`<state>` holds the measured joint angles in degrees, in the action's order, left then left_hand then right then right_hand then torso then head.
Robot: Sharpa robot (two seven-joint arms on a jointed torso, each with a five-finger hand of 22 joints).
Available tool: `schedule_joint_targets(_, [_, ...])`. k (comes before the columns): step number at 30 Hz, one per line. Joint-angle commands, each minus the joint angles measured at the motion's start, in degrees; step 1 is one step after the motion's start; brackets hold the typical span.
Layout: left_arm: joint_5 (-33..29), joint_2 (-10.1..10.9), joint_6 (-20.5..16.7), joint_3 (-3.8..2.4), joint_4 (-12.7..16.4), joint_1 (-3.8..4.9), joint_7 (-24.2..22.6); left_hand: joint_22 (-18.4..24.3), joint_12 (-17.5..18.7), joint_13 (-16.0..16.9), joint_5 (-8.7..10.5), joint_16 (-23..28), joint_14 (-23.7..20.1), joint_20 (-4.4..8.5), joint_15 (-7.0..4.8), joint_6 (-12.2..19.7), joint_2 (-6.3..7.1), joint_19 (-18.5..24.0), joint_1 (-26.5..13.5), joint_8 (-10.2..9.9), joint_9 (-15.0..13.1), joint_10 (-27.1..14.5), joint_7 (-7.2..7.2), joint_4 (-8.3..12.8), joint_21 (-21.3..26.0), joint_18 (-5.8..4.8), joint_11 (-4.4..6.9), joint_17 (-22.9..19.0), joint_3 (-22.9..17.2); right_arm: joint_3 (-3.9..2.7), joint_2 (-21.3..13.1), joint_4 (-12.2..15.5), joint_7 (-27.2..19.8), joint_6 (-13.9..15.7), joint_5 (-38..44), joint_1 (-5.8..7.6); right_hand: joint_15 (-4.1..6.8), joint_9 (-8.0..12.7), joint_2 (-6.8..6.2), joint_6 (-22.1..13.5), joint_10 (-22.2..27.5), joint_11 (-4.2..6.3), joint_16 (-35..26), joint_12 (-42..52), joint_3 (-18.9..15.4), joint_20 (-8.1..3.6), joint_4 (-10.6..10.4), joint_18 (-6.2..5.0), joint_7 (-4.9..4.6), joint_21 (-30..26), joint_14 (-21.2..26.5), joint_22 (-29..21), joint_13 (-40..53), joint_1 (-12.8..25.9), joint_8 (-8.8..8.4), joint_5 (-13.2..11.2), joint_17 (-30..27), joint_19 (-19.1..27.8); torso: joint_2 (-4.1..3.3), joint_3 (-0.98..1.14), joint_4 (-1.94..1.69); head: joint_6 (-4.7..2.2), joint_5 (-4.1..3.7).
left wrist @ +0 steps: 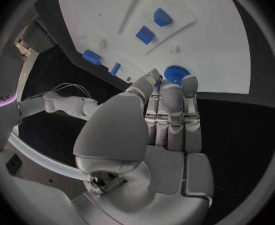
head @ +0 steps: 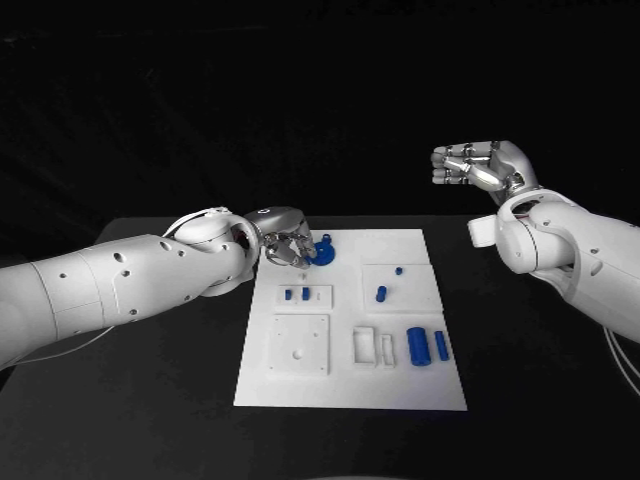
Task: Assemble the parts on the task board
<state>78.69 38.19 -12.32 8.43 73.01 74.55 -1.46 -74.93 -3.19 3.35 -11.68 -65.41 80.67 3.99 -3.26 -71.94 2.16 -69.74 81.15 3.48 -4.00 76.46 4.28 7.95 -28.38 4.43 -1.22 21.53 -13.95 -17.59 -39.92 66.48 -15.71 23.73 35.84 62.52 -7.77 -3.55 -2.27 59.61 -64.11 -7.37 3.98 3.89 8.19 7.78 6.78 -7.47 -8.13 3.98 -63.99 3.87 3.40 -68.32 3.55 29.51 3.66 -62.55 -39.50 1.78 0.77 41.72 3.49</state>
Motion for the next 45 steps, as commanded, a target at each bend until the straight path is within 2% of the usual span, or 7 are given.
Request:
schedule_joint_targets(1, [-0.63,0.39,2.79,-0.09,0.39,0.14,1.53,-1.19,-0.18,0.10,0.31,-0.17,0.36,0.25,-0.13,-0.37,-0.08,0.00,-0.45,0.11,-0.04,0.22,0.17,0.25,-0.40,0.66,0.05,-0.08,0.25,-0.03,-0.04,-0.01,-0.55,-0.84,-0.07,0.01,0.12,-0.04,-0.36,0.53,-0.37,-0.01,-0.22,-0.24,0.54,-0.02,-0.04,-0.55,-0.07,0.19,-0.48,-0.07,-0.05,0.57,0.02,0.32,-0.04,-0.48,-0.09,-0.01,0.06,-0.05,0.22])
schedule_joint_targets(4, [-0.59,0.49,3.01,-0.09,-0.04,0.16,1.46,-1.19,-0.18,0.10,0.31,-0.17,0.36,0.25,-0.13,-0.37,-0.08,0.00,-0.45,0.11,-0.04,0.22,0.17,0.25,-0.40,0.66,0.05,-0.08,0.25,-0.03,-0.04,0.00,-0.53,-0.95,-0.07,0.01,0.16,-0.03,-0.36,0.66,-0.43,0.03,-0.22,-0.25,0.90,-0.04,-0.03,-0.55,-0.03,0.21,-0.51,-0.07,-0.05,0.59,0.02,0.37,-0.04,-0.52,-0.04,0.03,0.05,-0.13,0.24])
schedule_joint_targets(8, [-0.55,0.31,3.27,-0.06,-0.88,0.15,1.23,-1.19,-0.18,0.10,0.33,-0.15,0.35,0.25,-0.11,-0.35,-0.09,0.02,-0.31,0.12,-0.02,0.23,0.18,0.28,-0.40,0.64,0.06,-0.11,0.38,-0.03,0.01,0.12,-0.50,-1.07,-0.07,0.01,0.22,-0.03,-0.40,0.72,-0.45,0.04,-0.23,-0.26,1.00,-0.04,0.00,-0.54,-0.01,0.20,-0.50,-0.07,-0.06,0.60,0.01,0.38,-0.04,-0.52,-0.09,0.05,0.15,0.18,0.59])
schedule_joint_targets(21, [0.39,-0.36,3.50,0.14,-2.67,-0.01,0.78,-1.19,-0.18,0.10,0.47,-0.18,0.35,0.20,-0.05,-0.18,-0.15,0.06,-0.14,0.12,0.00,0.12,0.23,0.34,-0.44,0.67,-0.01,-0.13,0.55,-0.03,0.08,0.30,-0.50,-1.14,-0.07,0.01,0.20,-0.03,-0.45,0.73,-0.42,0.03,-0.23,-0.27,1.19,-0.06,0.00,-0.52,0.00,0.19,-0.47,-0.07,-0.06,0.66,0.01,0.40,-0.04,-0.50,-0.09,0.09,0.23,0.26,0.69])
schedule_joint_targets(26, [0.51,-1.00,3.89,0.40,-3.57,-0.33,0.58,-1.19,-0.18,0.10,0.47,-0.18,0.35,0.20,-0.05,-0.18,-0.15,0.06,-0.14,0.12,0.00,0.12,0.23,0.34,-0.44,0.67,-0.01,-0.13,0.55,-0.03,0.13,0.31,-0.53,-1.11,-0.07,0.01,0.20,-0.03,-0.45,0.73,-0.42,0.03,-0.23,-0.27,1.19,-0.06,0.00,-0.52,0.00,0.19,-0.47,-0.07,-0.06,0.66,0.01,0.40,-0.04,-0.50,-0.10,0.05,0.24,0.03,0.53])
schedule_joint_targets(30, [0.52,-1.35,4.21,0.63,-3.97,-0.53,0.46,-1.14,-0.18,0.10,1.51,-0.16,0.31,0.13,-0.05,-0.15,-0.31,0.08,-0.42,0.11,-0.01,0.03,0.14,0.01,-0.36,0.66,0.01,-0.16,0.90,-0.03,0.18,0.31,-0.53,-1.16,-0.07,0.01,0.19,-0.03,-0.54,0.75,-0.43,0.04,-0.23,-0.26,1.45,-0.07,0.05,-0.53,-0.01,0.19,-0.49,-0.07,-0.06,0.66,0.01,0.41,-0.04,-0.53,-0.10,0.08,0.25,0.05,0.54])
schedule_joint_targets(45, [0.45,-1.77,5.43,1.14,-4.67,-0.81,0.86,-1.12,-0.17,0.09,2.03,-0.17,0.24,0.10,0.01,0.06,-0.33,0.07,-0.44,0.10,0.02,-0.17,0.12,-0.23,-0.18,0.59,-0.04,-0.18,1.26,-0.03,0.30,0.30,-0.59,-1.21,-0.07,0.01,0.21,-0.03,-0.56,0.74,-0.41,0.03,-0.23,-0.26,1.58,-0.06,0.16,-0.54,-0.01,0.19,-0.50,-0.07,-0.06,0.59,0.00,0.41,-0.04,-0.53,-0.10,0.04,0.16,0.39,0.41])
